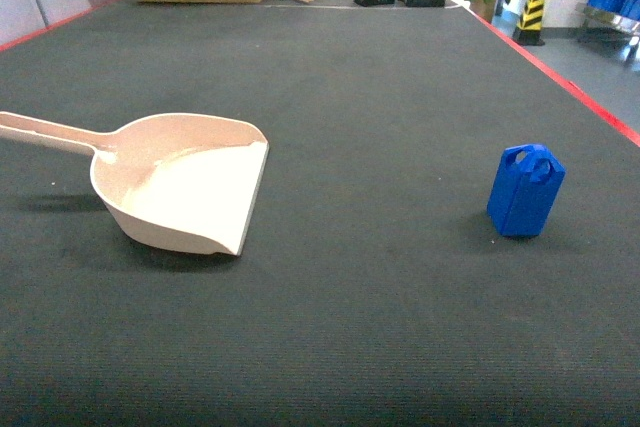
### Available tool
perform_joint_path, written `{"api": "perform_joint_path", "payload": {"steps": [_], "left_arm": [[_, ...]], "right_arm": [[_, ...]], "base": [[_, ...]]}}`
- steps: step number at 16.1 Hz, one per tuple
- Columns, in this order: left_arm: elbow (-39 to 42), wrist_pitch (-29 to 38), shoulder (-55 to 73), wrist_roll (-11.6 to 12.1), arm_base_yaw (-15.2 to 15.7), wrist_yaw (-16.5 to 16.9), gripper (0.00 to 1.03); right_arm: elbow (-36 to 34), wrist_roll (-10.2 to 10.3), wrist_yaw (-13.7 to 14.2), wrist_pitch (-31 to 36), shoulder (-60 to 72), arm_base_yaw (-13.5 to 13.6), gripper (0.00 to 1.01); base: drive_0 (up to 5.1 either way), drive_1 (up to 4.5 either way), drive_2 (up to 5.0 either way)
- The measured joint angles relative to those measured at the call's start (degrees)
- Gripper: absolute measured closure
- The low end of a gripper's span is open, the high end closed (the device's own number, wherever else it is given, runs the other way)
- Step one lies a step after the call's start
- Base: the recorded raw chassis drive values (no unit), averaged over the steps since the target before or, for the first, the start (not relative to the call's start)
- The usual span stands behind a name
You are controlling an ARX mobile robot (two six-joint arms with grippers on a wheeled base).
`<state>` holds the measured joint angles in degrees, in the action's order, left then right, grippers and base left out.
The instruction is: Place part in tray to right shelf
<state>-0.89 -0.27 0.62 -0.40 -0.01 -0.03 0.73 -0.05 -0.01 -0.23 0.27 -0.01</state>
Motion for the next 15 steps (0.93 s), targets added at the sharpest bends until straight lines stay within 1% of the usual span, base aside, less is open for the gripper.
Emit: {"api": "perform_joint_path", "payload": {"steps": [15], "left_arm": [[0.0,0.0,0.0,0.0,0.0,0.0,0.05]], "right_arm": [[0.0,0.0,0.0,0.0,0.0,0.0,0.03]], "base": [[0.0,0.00,0.0]]}}
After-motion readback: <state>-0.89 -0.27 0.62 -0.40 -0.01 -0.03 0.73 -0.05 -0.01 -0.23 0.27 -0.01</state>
